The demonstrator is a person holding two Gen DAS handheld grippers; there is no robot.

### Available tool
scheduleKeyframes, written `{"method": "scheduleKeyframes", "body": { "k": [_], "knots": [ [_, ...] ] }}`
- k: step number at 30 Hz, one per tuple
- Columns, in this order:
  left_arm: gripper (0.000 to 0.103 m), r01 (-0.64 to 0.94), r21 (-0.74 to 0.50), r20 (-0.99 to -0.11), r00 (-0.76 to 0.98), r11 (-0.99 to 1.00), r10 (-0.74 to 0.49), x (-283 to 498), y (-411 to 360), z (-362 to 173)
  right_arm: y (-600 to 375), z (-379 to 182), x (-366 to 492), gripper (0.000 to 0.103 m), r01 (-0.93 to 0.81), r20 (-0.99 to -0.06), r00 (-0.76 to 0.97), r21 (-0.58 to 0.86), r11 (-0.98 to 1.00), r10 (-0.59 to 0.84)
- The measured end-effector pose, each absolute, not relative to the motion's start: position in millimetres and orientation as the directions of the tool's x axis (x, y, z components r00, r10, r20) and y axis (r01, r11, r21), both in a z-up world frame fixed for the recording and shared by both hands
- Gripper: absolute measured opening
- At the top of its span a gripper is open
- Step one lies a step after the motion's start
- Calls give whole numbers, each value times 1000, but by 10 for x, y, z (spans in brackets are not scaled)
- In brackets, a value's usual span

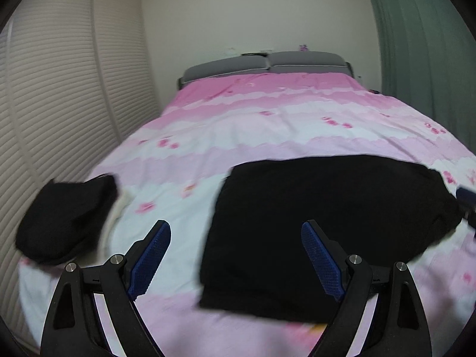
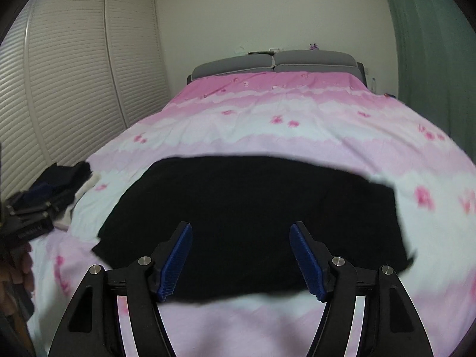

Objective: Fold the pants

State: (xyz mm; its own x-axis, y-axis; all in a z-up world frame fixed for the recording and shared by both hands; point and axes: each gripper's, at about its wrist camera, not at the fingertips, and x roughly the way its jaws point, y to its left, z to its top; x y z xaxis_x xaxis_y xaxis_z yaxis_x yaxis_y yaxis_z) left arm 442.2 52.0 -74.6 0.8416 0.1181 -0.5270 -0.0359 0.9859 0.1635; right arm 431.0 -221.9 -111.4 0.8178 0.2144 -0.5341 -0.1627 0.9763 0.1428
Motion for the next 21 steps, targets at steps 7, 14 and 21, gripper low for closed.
{"method": "scheduleKeyframes", "body": {
  "k": [7, 14, 21],
  "knots": [
    [90, -59, 175, -551, 821, 983, 147, 3954, 1104, -961, -1282, -1569, 4026, 69, -198, -599, 779, 44, 979, 184],
    [90, -81, 139, -549, 824, 987, 145, 3891, 1476, -1158, -604, -1794, 4193, 67, -261, -635, 759, -98, 960, 141],
    [90, -48, 122, -567, 816, 991, 109, 3958, 1589, -1307, -473, -2085, 4436, 25, -272, -719, 690, -151, 950, 83]
  ]
}}
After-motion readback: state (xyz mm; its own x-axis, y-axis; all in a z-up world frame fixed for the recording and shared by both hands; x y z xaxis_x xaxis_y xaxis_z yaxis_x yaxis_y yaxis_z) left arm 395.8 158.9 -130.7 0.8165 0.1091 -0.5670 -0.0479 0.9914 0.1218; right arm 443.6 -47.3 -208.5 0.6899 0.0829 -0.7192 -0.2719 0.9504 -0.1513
